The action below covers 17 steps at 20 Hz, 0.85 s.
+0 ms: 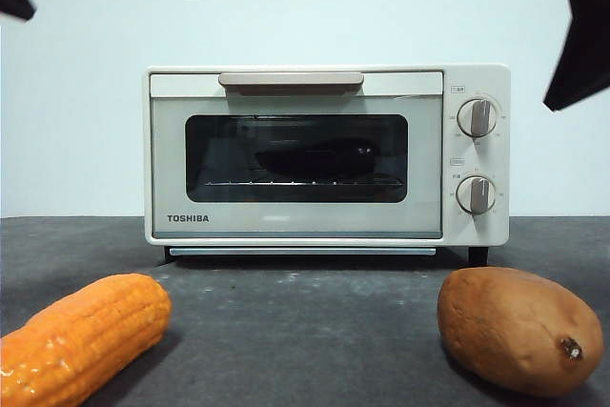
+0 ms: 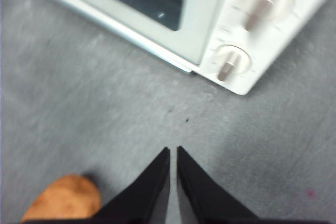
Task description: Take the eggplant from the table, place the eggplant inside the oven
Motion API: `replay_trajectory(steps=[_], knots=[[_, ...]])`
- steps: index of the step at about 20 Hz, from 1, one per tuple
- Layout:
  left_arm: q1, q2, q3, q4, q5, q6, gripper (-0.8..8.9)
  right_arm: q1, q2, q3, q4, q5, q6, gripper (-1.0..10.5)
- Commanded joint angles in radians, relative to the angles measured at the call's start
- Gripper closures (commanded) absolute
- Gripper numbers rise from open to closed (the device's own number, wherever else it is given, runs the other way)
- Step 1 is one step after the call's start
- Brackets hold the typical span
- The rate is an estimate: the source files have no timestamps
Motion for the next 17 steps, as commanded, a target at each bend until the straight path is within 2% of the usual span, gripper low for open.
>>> replay_trajectory(steps=[1, 4, 7, 17], knots=[[-0.006, -0.102, -0.094, 0.032, -0.033, -0.065, 8.09, -0.046, -0.076, -0.076, 0.116, -0.045, 0.064, 9.4], [-0.006, -0.233, -0.2, 0.055, -0.037, -0.131, 8.09, -0.097, -0.212, -0.182, 0.245, -0.116, 0.064, 9.4], [-0.006, -0.283, -0.22, 0.01, -0.037, -0.179, 8.09, -0.103, -0.294, -0.222, 0.25, -0.107, 0.064, 9.4], [-0.006, -0.282, -0.22, 0.014, -0.037, -0.179, 8.09, -0.103, -0.334, -0.222, 0.252, -0.106, 0.062, 9.4]])
